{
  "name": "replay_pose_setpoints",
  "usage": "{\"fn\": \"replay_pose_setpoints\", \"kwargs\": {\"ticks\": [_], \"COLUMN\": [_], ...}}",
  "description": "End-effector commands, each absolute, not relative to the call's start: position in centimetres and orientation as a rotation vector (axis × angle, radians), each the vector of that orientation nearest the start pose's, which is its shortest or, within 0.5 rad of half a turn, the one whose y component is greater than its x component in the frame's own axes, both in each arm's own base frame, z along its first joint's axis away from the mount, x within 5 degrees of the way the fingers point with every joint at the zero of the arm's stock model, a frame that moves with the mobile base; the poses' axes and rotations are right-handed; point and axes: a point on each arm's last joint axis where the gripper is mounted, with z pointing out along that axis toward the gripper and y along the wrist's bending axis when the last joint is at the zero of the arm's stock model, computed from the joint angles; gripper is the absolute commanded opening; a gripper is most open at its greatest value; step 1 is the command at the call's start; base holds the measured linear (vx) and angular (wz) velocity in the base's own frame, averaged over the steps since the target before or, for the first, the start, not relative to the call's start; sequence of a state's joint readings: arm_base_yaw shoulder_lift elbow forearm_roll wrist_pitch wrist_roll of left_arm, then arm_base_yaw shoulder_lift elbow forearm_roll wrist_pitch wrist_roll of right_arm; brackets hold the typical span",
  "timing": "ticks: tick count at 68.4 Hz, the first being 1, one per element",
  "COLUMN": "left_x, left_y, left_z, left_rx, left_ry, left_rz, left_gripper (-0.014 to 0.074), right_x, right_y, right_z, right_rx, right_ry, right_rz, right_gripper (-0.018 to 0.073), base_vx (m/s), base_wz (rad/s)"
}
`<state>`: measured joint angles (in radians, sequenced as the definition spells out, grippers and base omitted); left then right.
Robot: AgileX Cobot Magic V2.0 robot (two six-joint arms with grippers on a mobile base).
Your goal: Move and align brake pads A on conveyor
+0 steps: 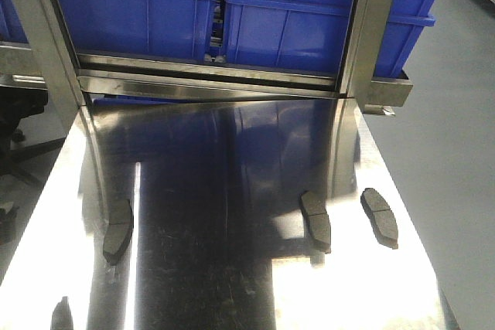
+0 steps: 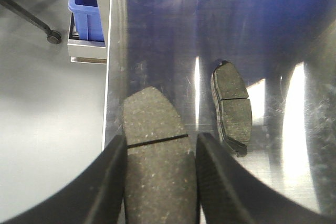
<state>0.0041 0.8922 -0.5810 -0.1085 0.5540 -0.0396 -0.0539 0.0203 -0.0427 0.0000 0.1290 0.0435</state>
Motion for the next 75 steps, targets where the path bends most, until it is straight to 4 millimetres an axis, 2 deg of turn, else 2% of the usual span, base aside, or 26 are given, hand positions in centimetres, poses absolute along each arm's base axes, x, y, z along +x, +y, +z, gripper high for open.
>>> {"fn": "replay_pose_setpoints", "kwargs": {"ticks": [1,9,17,27,39,46,55,63,69,75], "left_x": [17.2,17.2,17.2,17.2,17.2,17.2,17.2,17.2,17.2,17.2], "left_y": [-0.5,-0.5,-0.5,-0.5,-0.5,-0.5,-0.5,-0.5,-0.5,-0.5], "left_z": [28.5,28.5,28.5,28.5,28.5,28.5,28.5,28.5,28.5,28.5], "left_rx": [-0.134,-0.134,-0.134,-0.134,-0.134,-0.134,-0.134,-0.134,-0.134,-0.134], "left_ry": [2.231,2.231,2.231,2.231,2.231,2.231,2.231,2.231,2.231,2.231], "left_rz": [-0.142,-0.142,-0.142,-0.142,-0.142,-0.142,-0.142,-0.142,-0.142,-0.142], "left_gripper": [0.0177,0.0177,0.0177,0.0177,0.0177,0.0177,0.0177,0.0177,0.0177,0.0177], "right_x": [6.0,7.7,9.8,12.0,13.3,13.8,14.8,16.4,17.7,19.2], "right_y": [-0.4,-0.5,-0.7,-0.8,-0.9,-0.9,-0.9,-1.0,-1.0,-0.9], "right_z": [25.9,29.6,31.5,31.4,30.6,30.2,29.8,29.7,29.5,29.1], "right_rx": [0.031,0.027,0.015,0.023,0.024,0.023,0.022,0.035,0.088,0.077], "right_ry": [1.525,1.649,1.788,1.874,1.930,1.956,1.969,1.922,1.963,2.124], "right_rz": [-0.069,-0.080,-0.098,-0.077,-0.073,-0.073,-0.072,-0.058,-0.006,0.010], "right_gripper": [-0.0006,-0.0006,-0.0006,-0.0006,0.0039,0.0165,0.0477,0.0705,0.0727,0.0722], "base_vx": [0.00,0.00,0.00,0.00,0.00,0.00,0.00,0.00,0.00,0.00], "base_wz": [0.00,0.00,0.00,0.00,0.00,0.00,0.00,0.00,0.00,0.00]}}
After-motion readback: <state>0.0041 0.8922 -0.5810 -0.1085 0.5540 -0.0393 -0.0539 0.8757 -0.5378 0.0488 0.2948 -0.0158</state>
